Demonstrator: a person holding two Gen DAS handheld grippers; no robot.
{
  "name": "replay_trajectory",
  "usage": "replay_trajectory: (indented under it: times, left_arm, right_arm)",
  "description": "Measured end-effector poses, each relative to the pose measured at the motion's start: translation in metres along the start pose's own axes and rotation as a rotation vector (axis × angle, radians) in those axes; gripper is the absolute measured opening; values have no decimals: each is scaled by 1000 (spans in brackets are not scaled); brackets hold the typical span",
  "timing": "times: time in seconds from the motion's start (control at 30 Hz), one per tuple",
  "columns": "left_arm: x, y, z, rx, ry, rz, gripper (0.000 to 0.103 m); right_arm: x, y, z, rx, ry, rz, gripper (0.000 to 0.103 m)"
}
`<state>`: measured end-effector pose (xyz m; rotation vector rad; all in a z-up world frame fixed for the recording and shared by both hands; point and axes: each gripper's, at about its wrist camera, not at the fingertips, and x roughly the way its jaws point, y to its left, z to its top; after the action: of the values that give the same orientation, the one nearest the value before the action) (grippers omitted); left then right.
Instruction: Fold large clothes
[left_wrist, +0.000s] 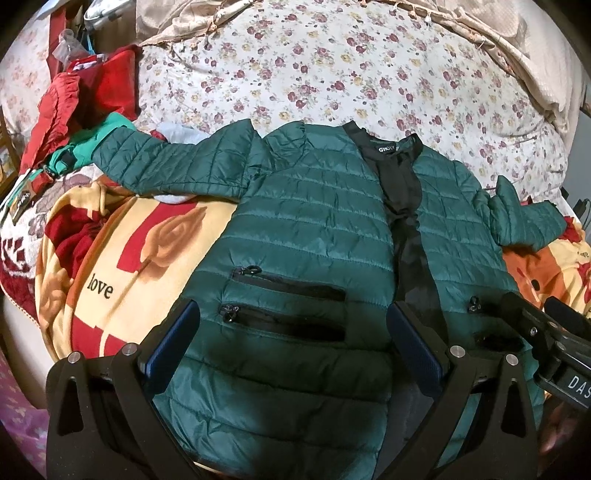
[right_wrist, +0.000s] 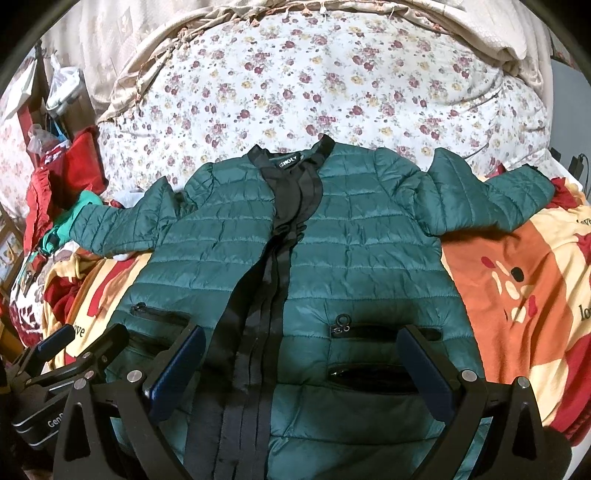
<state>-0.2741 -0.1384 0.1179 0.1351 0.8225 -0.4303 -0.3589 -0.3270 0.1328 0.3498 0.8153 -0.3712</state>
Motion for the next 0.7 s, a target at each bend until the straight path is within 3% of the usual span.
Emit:
replay_trajectory:
  times: [0.23,0.3,0.43,0.7]
  left_arm:
    - [2,1,-1,7,8,4,102]
    - [2,1,-2,7,8,4,102]
    - [3,1,-2,8,8,5,102]
    - [8,1,-6,14,18,11,102]
  right_arm:
    - [7,-1,1,2,80,-6,103]
    - [7,2,0,-29,128,-47,103]
    - [6,0,-2,-11,90,-18,103]
    - [10,-3,-5,6,99,-7,103]
